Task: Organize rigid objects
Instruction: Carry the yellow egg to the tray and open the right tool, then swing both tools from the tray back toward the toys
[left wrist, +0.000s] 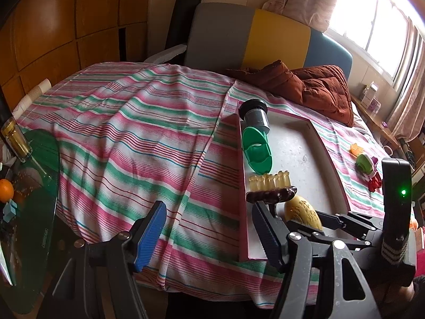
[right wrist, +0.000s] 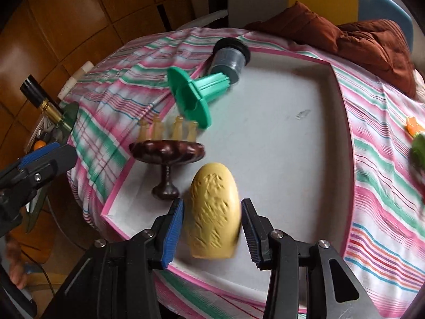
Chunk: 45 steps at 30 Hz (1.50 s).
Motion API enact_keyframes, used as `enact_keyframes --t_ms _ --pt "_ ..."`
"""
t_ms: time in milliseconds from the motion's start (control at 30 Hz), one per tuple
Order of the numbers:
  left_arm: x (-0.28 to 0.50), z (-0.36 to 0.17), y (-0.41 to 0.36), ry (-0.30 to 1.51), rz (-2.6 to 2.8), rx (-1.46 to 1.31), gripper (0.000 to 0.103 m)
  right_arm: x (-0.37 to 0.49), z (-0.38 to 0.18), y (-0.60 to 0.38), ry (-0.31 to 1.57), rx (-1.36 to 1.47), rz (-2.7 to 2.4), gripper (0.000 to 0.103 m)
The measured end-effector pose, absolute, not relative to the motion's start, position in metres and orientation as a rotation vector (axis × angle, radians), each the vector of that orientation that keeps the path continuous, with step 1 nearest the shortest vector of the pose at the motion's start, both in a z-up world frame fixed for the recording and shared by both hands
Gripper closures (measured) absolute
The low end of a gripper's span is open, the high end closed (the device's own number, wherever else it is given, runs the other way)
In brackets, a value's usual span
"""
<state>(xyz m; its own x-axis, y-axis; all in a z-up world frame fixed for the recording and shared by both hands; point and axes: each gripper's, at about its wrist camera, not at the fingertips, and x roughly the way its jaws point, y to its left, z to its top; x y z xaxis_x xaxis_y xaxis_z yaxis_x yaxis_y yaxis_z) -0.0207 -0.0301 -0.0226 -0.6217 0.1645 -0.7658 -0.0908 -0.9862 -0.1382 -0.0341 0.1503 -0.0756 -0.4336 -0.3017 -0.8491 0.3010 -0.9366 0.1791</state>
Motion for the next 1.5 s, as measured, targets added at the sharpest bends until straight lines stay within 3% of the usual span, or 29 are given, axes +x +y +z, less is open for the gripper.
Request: enact_keyframes --t_ms 433,567,800,1500 --pt "-0.019 -0.019 -0.024 -0.087 2.705 -1.276 0.035 -0.034 -0.075 0.15 -0.015 1.411 -2.392 0.057" --pt "-0.017 -0.019 -0.022 -0.078 2.703 -1.278 0.035 -0.033 -0.072 0.154 -0.036 1.399 -2.398 0.049" --pt "-0.016 -0.018 -0.02 -0.063 2.706 -1.277 0.035 -0.032 -0.063 0.163 -0.068 1.362 -2.421 0.042" --pt "-0.022 -0.005 -0.012 -0.063 2.694 -1.24 0.035 -0.029 -0.013 0.281 -0.113 1.296 -2.694 0.031"
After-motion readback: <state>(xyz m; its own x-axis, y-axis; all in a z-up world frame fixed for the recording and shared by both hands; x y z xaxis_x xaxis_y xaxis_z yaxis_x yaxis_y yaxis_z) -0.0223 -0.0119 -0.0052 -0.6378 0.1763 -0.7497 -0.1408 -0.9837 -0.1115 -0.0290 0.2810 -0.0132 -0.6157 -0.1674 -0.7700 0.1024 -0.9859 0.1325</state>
